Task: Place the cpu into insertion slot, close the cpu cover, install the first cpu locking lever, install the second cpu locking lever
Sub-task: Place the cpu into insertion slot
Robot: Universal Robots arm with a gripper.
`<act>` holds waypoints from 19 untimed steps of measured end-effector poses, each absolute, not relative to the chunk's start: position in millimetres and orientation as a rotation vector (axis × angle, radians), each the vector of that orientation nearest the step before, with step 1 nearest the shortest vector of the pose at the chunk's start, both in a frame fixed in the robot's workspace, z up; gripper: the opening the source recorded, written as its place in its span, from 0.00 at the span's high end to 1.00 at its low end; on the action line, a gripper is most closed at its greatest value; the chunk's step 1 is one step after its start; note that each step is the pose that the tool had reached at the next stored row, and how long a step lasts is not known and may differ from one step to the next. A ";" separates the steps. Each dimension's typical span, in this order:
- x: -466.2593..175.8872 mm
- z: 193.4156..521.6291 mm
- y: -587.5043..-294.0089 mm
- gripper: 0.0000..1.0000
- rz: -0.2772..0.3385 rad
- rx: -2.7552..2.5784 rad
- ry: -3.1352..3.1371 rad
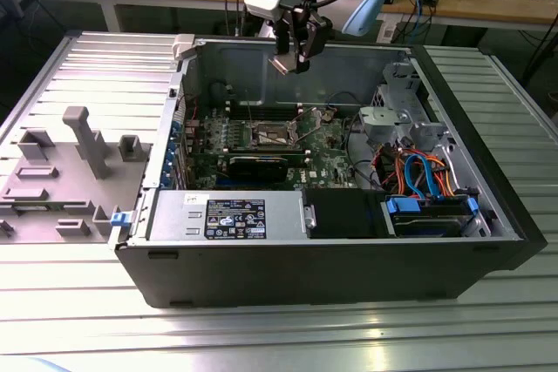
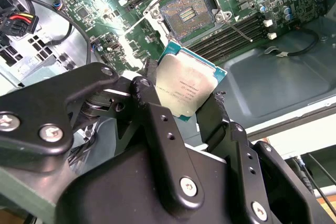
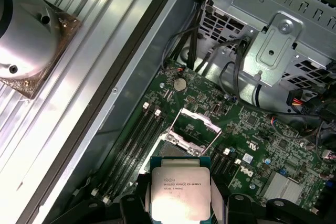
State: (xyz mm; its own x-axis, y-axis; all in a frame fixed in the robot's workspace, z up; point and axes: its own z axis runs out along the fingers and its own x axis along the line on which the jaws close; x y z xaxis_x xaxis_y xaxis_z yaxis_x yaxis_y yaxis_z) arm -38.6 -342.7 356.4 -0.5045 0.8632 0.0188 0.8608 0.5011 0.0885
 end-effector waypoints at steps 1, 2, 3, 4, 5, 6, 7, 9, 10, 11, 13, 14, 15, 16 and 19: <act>-38.6 356.4 -342.7 0.46 0.134 1.550 2.697; -38.6 356.4 -342.7 0.46 0.134 1.551 2.697; -38.6 356.4 -342.7 0.46 0.134 1.552 2.696; -38.6 356.4 -342.7 0.46 0.134 1.555 2.694; -38.6 356.3 -342.7 0.46 0.134 1.557 2.693; -38.6 356.3 -342.7 0.46 0.134 1.560 2.691; -38.6 356.3 -342.7 0.46 0.134 1.564 2.689; -38.6 356.2 -342.7 0.46 0.134 1.578 2.680; -38.6 356.1 -342.7 0.46 0.134 1.586 2.675; -38.6 356.0 -342.7 0.46 0.134 1.590 2.673; -38.6 355.9 -342.7 0.46 0.133 1.597 2.668; -38.6 355.9 -342.7 0.46 0.133 1.601 2.666; -38.6 355.9 -342.7 0.46 0.133 1.604 2.664; -38.6 355.8 -342.7 0.46 0.133 1.607 2.662; -38.6 355.8 -342.7 0.46 0.133 1.615 2.657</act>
